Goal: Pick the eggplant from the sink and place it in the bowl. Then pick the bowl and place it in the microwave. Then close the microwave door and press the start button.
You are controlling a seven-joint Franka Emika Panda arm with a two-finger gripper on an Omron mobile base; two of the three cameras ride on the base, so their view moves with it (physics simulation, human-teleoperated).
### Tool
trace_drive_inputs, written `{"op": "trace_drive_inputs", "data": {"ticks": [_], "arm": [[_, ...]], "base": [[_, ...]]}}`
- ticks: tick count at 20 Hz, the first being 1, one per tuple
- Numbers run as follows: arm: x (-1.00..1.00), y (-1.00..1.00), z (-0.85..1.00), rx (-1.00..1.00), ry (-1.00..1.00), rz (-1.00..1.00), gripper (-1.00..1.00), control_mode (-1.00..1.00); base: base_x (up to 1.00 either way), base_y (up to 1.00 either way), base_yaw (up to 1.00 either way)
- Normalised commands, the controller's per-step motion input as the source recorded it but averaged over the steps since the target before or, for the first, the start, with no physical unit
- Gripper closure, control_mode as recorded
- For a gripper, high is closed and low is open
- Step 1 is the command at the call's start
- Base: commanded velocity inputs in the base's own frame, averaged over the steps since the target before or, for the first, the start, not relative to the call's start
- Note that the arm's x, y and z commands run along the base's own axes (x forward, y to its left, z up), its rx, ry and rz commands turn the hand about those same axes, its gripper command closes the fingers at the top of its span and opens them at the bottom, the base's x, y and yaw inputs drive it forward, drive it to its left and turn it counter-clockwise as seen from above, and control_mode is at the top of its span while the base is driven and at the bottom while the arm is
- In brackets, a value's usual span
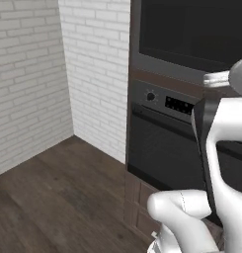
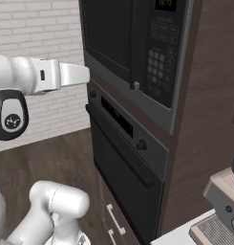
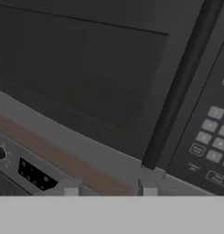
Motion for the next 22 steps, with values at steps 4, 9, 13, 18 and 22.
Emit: {"op": "trace_drive_inputs", "data": {"ticks": [4, 9, 13, 18, 22], "arm": [[-0.26, 0.12, -0.17, 0.08, -0.37, -0.01, 1.00, -1.00], [-0.18, 0.00, -0.27, 0.08, -0.48, 0.00, 1.00, -1.00], [-0.20, 0.01, 0.00, 0.00, -0.13, 0.00, 1.00, -1.00], [-0.09, -0.01, -0.10, 0.00, -0.02, 0.00, 1.00, -1.00], [-0.04, -0.02, -0.15, -0.01, 0.00, -0.02, 1.00, -1.00]], "base": [[0.00, 0.00, 0.00], [0.00, 0.00, 0.00], [0.00, 0.00, 0.00], [0.00, 0.00, 0.00], [0.00, 0.00, 0.00]]}}
